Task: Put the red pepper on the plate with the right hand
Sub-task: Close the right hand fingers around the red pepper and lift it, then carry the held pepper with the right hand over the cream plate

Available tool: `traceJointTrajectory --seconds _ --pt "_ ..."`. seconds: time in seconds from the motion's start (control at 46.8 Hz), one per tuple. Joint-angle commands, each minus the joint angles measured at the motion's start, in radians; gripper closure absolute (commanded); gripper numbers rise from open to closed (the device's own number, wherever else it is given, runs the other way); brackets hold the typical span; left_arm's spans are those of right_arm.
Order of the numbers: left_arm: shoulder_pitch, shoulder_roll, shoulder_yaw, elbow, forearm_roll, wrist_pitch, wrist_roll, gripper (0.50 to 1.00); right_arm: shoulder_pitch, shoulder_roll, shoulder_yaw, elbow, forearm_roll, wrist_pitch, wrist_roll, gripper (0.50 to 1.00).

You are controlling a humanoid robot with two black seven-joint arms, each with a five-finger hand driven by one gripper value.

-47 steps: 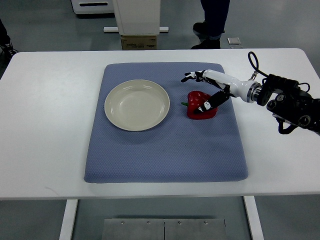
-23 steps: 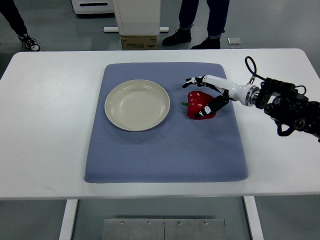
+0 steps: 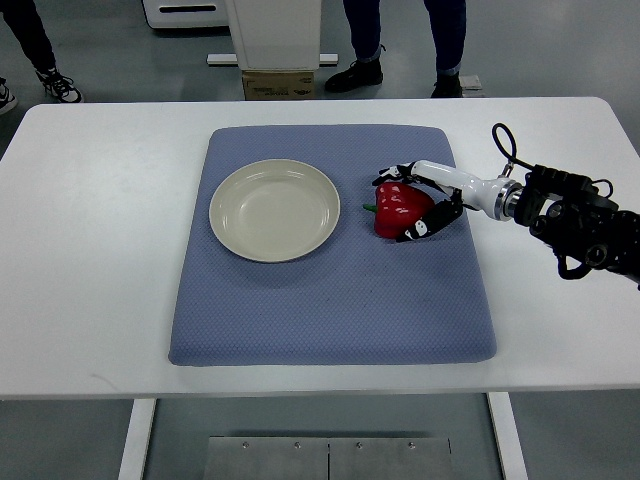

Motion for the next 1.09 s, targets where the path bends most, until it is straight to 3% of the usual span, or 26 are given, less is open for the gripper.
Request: traceJointTrajectory --seconds 0.0,0.085,0.256,0.299,0.321,0.534,0.791,1.068 --pt "0.0 0.0 0.0 0.0 -0.001 0.0 0.001 0.5 0.0 0.0 -0.01 -0.002 0.0 0.001 0.003 0.59" --pt "0.0 0.0 0.0 0.001 -0.001 0.0 0.001 0.5 -0.002 0.0 -0.016 -0.002 0.0 0.001 0.006 0.651" --pt "0.0 0.0 0.0 0.001 -0.001 0.0 -0.001 0.5 0.0 -0.003 -0.016 -0.002 0.0 0.001 0.006 0.898" --pt "0.0 0.0 0.0 0.0 -0.001 0.0 0.001 0.5 0.0 -0.003 -0.016 -0.002 0.0 0.001 0.006 0.983" --pt "0.0 0.0 0.0 0.001 0.001 0.0 -0.001 0.5 0.0 -0.005 -0.016 -0.002 0.002 0.001 0.006 1.0" --pt "0.0 0.0 0.0 0.0 -0.001 0.0 0.001 0.5 0.007 0.0 0.004 -0.02 0.018 -0.018 -0.043 1.0" --pt "0.0 0.0 0.0 0.0 -0.001 0.0 -0.001 0.5 0.047 0.003 0.008 -0.02 0.025 -0.021 -0.047 1.0" --pt "0.0 0.0 0.0 0.001 -0.001 0.0 -0.001 0.5 0.107 0.086 0.007 -0.022 0.025 -0.021 -0.087 1.0"
